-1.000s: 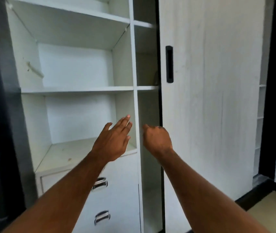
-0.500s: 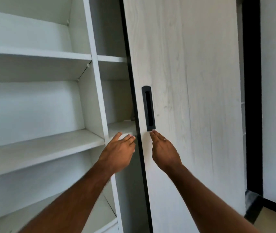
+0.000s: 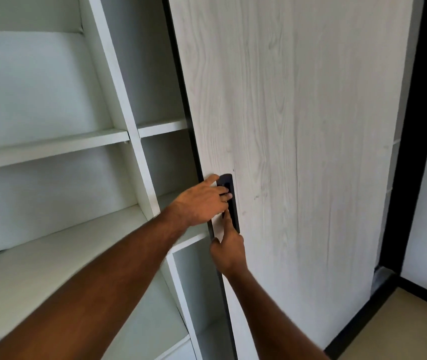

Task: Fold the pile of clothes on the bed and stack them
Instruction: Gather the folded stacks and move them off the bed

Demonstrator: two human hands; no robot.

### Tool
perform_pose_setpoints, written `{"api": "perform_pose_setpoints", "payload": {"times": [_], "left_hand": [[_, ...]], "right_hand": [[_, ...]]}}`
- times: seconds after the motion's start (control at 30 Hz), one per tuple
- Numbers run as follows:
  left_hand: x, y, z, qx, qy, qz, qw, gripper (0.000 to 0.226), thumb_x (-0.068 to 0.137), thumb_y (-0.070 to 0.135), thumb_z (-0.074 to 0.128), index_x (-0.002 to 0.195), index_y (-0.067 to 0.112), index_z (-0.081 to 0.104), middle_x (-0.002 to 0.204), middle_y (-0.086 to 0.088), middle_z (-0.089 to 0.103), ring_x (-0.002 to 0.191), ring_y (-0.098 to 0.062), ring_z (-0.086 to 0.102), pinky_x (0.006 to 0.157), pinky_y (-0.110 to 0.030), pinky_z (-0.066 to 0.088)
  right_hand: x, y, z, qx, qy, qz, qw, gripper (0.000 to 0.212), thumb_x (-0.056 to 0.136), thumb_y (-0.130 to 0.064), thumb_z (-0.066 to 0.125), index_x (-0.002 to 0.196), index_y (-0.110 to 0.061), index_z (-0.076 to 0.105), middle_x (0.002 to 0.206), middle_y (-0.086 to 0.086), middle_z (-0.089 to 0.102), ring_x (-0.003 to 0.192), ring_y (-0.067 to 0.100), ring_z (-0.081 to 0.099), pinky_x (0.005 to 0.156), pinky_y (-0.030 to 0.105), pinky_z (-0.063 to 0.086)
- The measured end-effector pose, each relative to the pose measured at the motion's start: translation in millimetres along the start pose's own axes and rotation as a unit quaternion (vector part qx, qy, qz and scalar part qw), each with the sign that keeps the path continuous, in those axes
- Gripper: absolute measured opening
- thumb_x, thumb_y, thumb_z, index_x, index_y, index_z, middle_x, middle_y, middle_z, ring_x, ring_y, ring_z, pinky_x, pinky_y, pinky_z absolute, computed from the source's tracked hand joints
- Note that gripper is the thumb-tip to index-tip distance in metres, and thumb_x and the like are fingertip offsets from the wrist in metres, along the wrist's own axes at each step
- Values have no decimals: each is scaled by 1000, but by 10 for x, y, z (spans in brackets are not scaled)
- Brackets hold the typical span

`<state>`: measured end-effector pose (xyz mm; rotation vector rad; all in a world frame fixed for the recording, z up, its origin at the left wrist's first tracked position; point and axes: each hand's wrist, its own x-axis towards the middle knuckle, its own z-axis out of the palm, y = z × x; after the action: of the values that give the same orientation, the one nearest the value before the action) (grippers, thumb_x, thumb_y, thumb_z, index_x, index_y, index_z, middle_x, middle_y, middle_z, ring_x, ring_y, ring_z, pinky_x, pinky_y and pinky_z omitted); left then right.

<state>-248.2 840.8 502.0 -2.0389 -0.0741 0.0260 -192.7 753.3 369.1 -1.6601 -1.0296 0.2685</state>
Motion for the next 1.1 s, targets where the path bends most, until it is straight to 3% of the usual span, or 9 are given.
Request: {"api": "perform_pose_setpoints", "payload": {"times": [0.1, 0.2, 0.37, 0.57, 0.7, 0.83, 0.9, 1.0, 1.1], "left_hand": [[-39, 77, 54, -27, 21, -12, 999, 22, 91, 15, 63, 109, 24, 71, 109, 7, 68, 119, -19, 55, 117, -52, 12], [-9, 115, 13, -26, 13, -25, 999, 14, 92, 16, 62, 100, 23, 72, 97, 5, 66, 109, -21, 57, 110, -50, 21], [-250, 213, 108, -53, 57, -75, 994, 15, 93, 16, 64, 105, 19, 73, 104, 0, 68, 116, -24, 56, 119, -54, 21], [-717, 222, 73, -63, 86, -88, 990, 19, 82, 18, 77, 101, 22, 77, 100, 3, 71, 113, -21, 61, 115, -51, 36], [-1082, 159, 103, -78, 88, -80, 990, 16, 87, 14, 70, 97, 24, 76, 96, 6, 69, 108, -15, 62, 118, -47, 30], [-1502, 127, 125, -87, 85, -83, 989, 20, 84, 13, 75, 100, 25, 76, 99, 6, 70, 107, -14, 64, 116, -45, 35], [-1753, 122, 167, -88, 94, -90, 988, 22, 85, 11, 72, 103, 24, 76, 103, 5, 71, 110, -15, 64, 119, -44, 32], [-2114, 92, 214, -101, 88, -97, 986, 25, 91, 7, 62, 107, 22, 76, 107, 5, 72, 115, -16, 63, 122, -43, 15], [-2474, 71, 215, -112, 61, -99, 987, 25, 89, 7, 69, 107, 23, 77, 109, 6, 72, 117, -15, 62, 122, -43, 14]], "right_hand": [[-53, -31, -21, 38, -5, 13, 999, 91, 79, 4, 55, 162, -20, 23, 162, 0, 37, 146, 25, 40, 117, 37, 39], [-50, -80, -24, 55, -8, 19, 998, 92, 75, 5, 58, 159, -16, 27, 158, 2, 40, 145, 24, 39, 112, 27, 35], [-168, -86, 73, 48, -40, -3, 998, 87, 82, 2, 62, 160, -15, 25, 161, 2, 36, 148, 25, 36, 118, 32, 33], [-442, -229, 235, 56, -77, -39, 995, 89, 80, -16, 61, 160, -16, 23, 162, 1, 34, 149, 21, 33, 120, 41, 36], [-603, -346, 434, 64, -83, -51, 993, 95, 72, 8, 57, 159, -9, 24, 161, 7, 35, 150, 23, 31, 122, 42, 32], [-808, -538, 687, 63, -98, -61, 991, 91, 75, 13, 59, 158, -11, 29, 157, 6, 40, 146, 24, 36, 121, 43, 34], [-927, -625, 827, 58, -106, -71, 990, 90, 76, 13, 59, 157, -11, 29, 157, 5, 41, 145, 23, 38, 120, 43, 35], [-1061, -679, 1041, 39, -114, -97, 988, 93, 77, 10, 62, 159, -17, 27, 158, 1, 39, 145, 19, 39, 118, 40, 39], [-1233, -763, 1268, 11, -129, -119, 984, 98, 79, 6, 66, 161, -22, 21, 158, -1, 36, 143, 19, 41, 114, 37, 43]]}}
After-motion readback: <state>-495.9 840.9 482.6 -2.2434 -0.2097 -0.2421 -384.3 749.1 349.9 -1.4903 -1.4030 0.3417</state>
